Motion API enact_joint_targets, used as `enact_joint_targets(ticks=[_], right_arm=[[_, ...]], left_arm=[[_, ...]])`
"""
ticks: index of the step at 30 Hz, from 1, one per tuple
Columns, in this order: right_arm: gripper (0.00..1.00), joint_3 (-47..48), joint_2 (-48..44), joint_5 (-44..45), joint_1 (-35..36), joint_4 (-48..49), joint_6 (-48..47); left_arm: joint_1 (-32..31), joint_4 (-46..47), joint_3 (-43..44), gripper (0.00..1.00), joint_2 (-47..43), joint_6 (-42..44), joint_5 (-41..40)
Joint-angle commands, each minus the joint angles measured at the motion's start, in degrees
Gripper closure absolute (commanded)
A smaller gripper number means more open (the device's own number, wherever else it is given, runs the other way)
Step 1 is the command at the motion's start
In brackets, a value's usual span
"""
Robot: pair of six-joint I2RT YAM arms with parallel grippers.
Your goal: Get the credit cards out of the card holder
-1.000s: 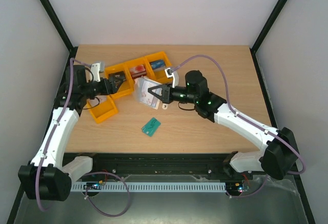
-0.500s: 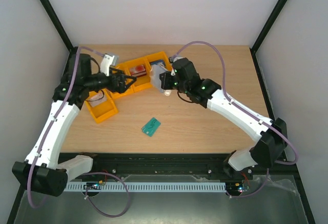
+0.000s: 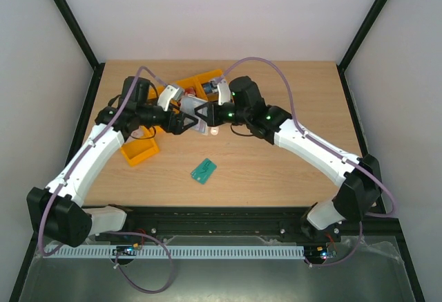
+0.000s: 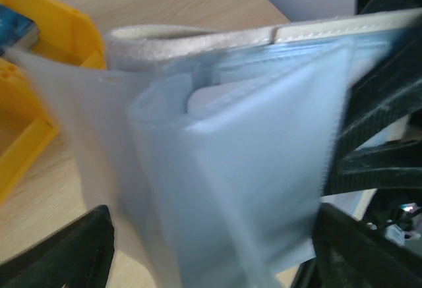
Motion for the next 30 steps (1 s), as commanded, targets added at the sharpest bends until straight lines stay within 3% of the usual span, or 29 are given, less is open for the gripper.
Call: enact_joint_targets(ticks=[1, 3, 7, 11, 13, 16, 27, 30], right_arm=[[0.98, -0.9, -1.9, -12.4, -1.1, 9.2, -0.2], [0.98, -2.2, -2.6, -15.1, -2.4, 11.2, 0.4], [0.96, -3.3, -2.4, -21.4, -2.9, 14.4, -0.9], [0.83, -4.2, -3.0, -25.3, -3.6, 15.6, -2.6], [0.68, -6.1, -4.7, -25.3, -4.4, 16.6, -3.1], [0.56, -8.9, -6.1, -25.2, -5.5, 17.0, -4.3], [0.53, -12.6, -8.5, -29.2, -8.1, 12.0, -11.9], [0.58, -13.5, -8.9, -31.6, -8.4, 11.8, -12.9]], left_arm=[[0.0, -1.7, -0.2, 0.33, 0.6, 4.6, 0.7], [0.1, -2.7, -0.4, 0.63, 0.2, 5.8, 4.0], [0.1, -3.7, 0.4, 0.97, 0.3, 6.3, 9.8], [1.2, -5.9, 1.9, 0.98, 0.6, 7.5, 14.4], [1.8, -6.7, 2.2, 0.98, 0.3, 7.9, 17.4], [2.6, -8.3, 3.0, 0.98, -0.2, 9.1, 21.3], [4.6, -10.4, 4.7, 0.98, -0.1, 11.7, 25.5], [5.1, -10.6, 4.5, 0.98, -0.2, 12.0, 26.0]])
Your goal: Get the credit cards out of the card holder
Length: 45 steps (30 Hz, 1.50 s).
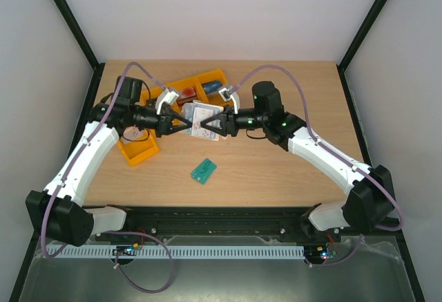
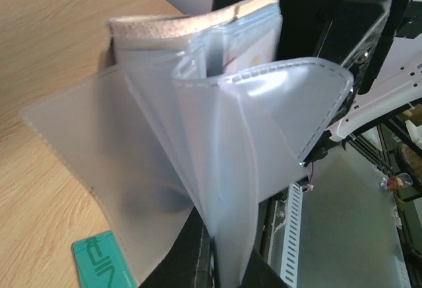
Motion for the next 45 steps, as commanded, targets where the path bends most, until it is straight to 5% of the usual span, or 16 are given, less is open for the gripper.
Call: enact_joint_targets(ticks=[1, 8, 11, 14, 16, 19, 21, 25, 32, 40, 45], right_arm=[[0.63, -1.2, -2.1, -5.6, -0.4, -0.4, -3.4], [0.96, -1.2, -0.9, -6.2, -0.4, 0.2, -2.8], [0.98, -1.3, -0.8, -6.5, -0.4, 0.9, -2.6], [0.98, -1.4, -0.9, -6.7, -0.4, 1.5, -1.9], [0.98, -1.4, -1.1, -5.2, -0.4, 1.4, -1.3], [0.98, -0.8, -0.9, 5.5, -0.4, -1.3, 0.1], [0.98, 1.0, -0.1, 19.0, -0.3, -6.4, 1.3], [0.98, 5.9, 2.8, 43.0, 0.9, -17.0, 4.2], [0.98, 13.2, 9.2, 59.4, 6.9, -25.7, 5.5], [0.98, 7.9, 6.9, 26.3, 7.8, -8.7, 0.2], [0.98, 4.3, 4.7, 13.7, 7.4, -0.4, 1.1]], left_arm=[[1.0, -0.7, 1.4, 0.98, -0.1, 2.1, 3.8], [1.3, -0.5, 0.8, 0.98, -0.2, 2.2, 4.3], [1.8, 2.6, 0.0, 0.98, -0.4, -1.8, 1.1], [3.9, 8.2, -2.0, 0.87, -0.3, -9.5, -12.6], [5.8, 10.2, -3.6, 0.70, 0.2, -12.2, -20.5], [8.9, 12.0, -5.5, 0.37, 0.5, -14.1, -26.8], [10.3, 12.5, -5.4, 0.29, 0.4, -14.5, -29.1], [11.3, 11.2, -2.4, 0.26, 0.3, -13.2, -31.7], [9.4, 5.7, 4.7, 0.31, -0.3, -8.6, -18.9], [3.8, 4.7, -1.0, 0.61, -0.1, -7.5, -9.0], [3.8, 4.6, -3.1, 0.64, -0.7, -6.9, -6.5]])
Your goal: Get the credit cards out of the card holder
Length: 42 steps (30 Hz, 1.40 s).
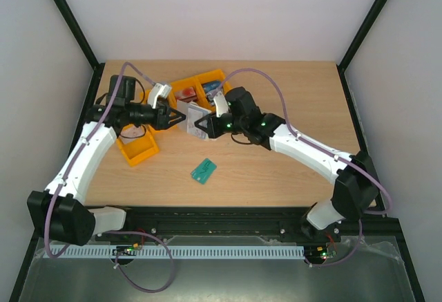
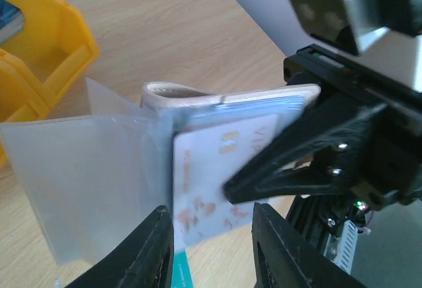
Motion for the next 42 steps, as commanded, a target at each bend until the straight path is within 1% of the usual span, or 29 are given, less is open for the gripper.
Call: enact_joint_targets(ticks=[1, 4, 7, 8, 10, 13, 16, 19, 20, 21, 23, 24, 27, 28, 30, 31, 32, 37, 40, 42], right_arm=[[0.98, -2.7, -3.7, -17.0, -0.4, 13.0, -0.3], [0.98, -4.7, -4.6, -21.5, -0.6, 18.0, 1.6], [0.98, -5.8, -4.7, -23.5, -0.9, 21.8, 3.7], [0.98, -6.1, -4.8, -24.3, -0.9, 23.0, 4.3], [0.98, -6.9, -4.9, -25.3, -1.1, 25.2, 5.5], [0.98, -7.5, -4.7, -25.0, -1.5, 27.5, 7.0], [0.98, -7.4, -3.5, -24.3, -2.3, 30.7, 9.8], [0.98, -6.3, -1.5, -21.0, -2.4, 31.9, 12.2], [0.98, -5.6, -0.5, -20.1, -2.4, 31.7, 12.6], [0.98, -4.9, 0.4, -19.8, -2.4, 31.7, 13.1], [0.98, -3.7, 2.2, -19.9, -2.4, 32.2, 13.7], [0.98, -3.3, 3.0, -20.3, -2.4, 32.8, 14.0], [0.98, -3.5, 3.6, -22.1, -2.7, 35.1, 14.3], [0.93, -4.6, 3.4, -23.1, -3.1, 36.6, 15.1], [0.77, -7.4, 2.7, -25.8, -4.2, 40.9, 17.1], [0.73, -8.6, 2.4, -26.3, -4.8, 42.1, 17.4], [0.71, -9.7, 2.2, -26.5, -5.2, 42.7, 17.6], [0.71, -12.8, 1.5, -27.8, -7.1, 43.9, 18.2], [0.68, -14.6, 0.4, -29.9, -8.0, 46.0, 18.9], [0.70, -15.4, -0.2, -31.1, -8.2, 46.6, 19.0]], left_arm=[[0.3, -0.9, -2.1, 0.65, -0.8, 1.2, 5.2], [0.3, -1.2, -2.7, 0.69, -1.1, 1.9, 6.7], [0.3, -1.3, -2.8, 0.77, -1.2, 2.1, 6.7], [0.3, -1.4, -2.8, 0.77, -1.3, 2.4, 6.4], [0.3, -1.7, -3.0, 0.77, -1.4, 2.8, 7.5], [0.2, -2.6, -3.2, 0.76, -1.4, 4.1, 13.2], [-0.2, -3.9, -2.7, 0.74, -1.3, 5.9, 15.7], [-0.3, -4.4, -2.2, 0.71, -1.1, 6.6, 17.3], [-0.4, -4.3, -2.1, 0.73, -1.1, 6.5, 17.5], [-0.4, -3.9, -2.0, 0.78, -1.1, 6.1, 17.3], [-0.4, -2.3, -2.3, 0.95, -1.0, 4.4, 15.7], [-0.4, -1.9, -2.5, 0.97, -1.0, 4.0, 15.1], [-0.1, -1.8, -2.7, 0.98, -1.1, 4.0, 15.5], [0.5, -1.7, -2.6, 0.98, -1.3, 3.9, 15.9], [2.1, -1.3, -2.6, 0.98, -1.7, 3.0, 16.7], [2.9, -0.8, -2.7, 0.98, -1.9, 2.3, 16.7], [3.3, -0.3, -2.8, 0.98, -2.0, 1.6, 16.4], [4.4, 0.2, -2.9, 0.98, -2.2, 1.0, 15.7], [5.1, -0.1, -2.7, 0.98, -2.3, 1.3, 16.0], [5.3, -0.3, -2.7, 0.98, -2.4, 1.7, 16.2]])
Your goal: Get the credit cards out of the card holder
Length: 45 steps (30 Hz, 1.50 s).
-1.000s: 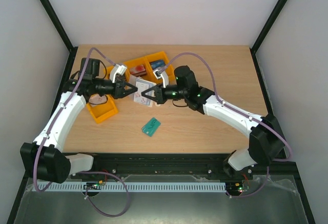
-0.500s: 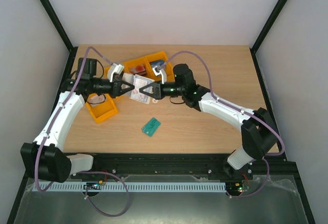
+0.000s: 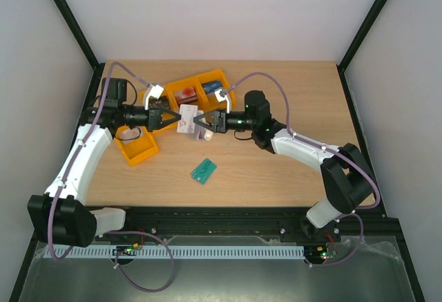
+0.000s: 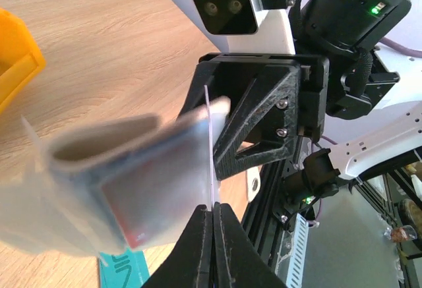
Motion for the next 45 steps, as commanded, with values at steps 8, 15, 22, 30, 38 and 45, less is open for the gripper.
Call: enact_joint_targets(ticks=[8, 15, 22, 30, 38, 45], right_arm=[[0.98, -1.3, -2.4, -1.2, -1.0, 1.8, -0.7], [0.98, 5.2, -0.4, 16.8, -1.2, -24.1, -14.7], [0.70, 2.2, -3.9, 5.8, 0.5, -17.0, -15.5], [0.37, 4.7, 2.8, 1.9, 3.9, 1.0, -4.1], [0.98, 5.5, 3.7, -1.5, 5.6, 4.6, -1.4], [0.98, 10.3, 2.7, -3.7, 1.6, -11.9, -2.4]], left_arm=[[1.1, 0.5, -1.9, 0.98, -1.2, 0.1, 0.7], [3.8, 2.7, -4.2, 0.98, -0.8, -2.5, -12.1], [6.1, 3.1, -5.3, 0.98, -1.5, -2.5, -3.4], [6.0, -0.7, -3.7, 0.98, -2.4, 1.4, 7.3], [5.1, -2.1, -3.3, 0.98, -3.1, 3.1, 8.5], [5.0, -10.7, 6.9, 0.33, -2.1, 14.9, -11.2]])
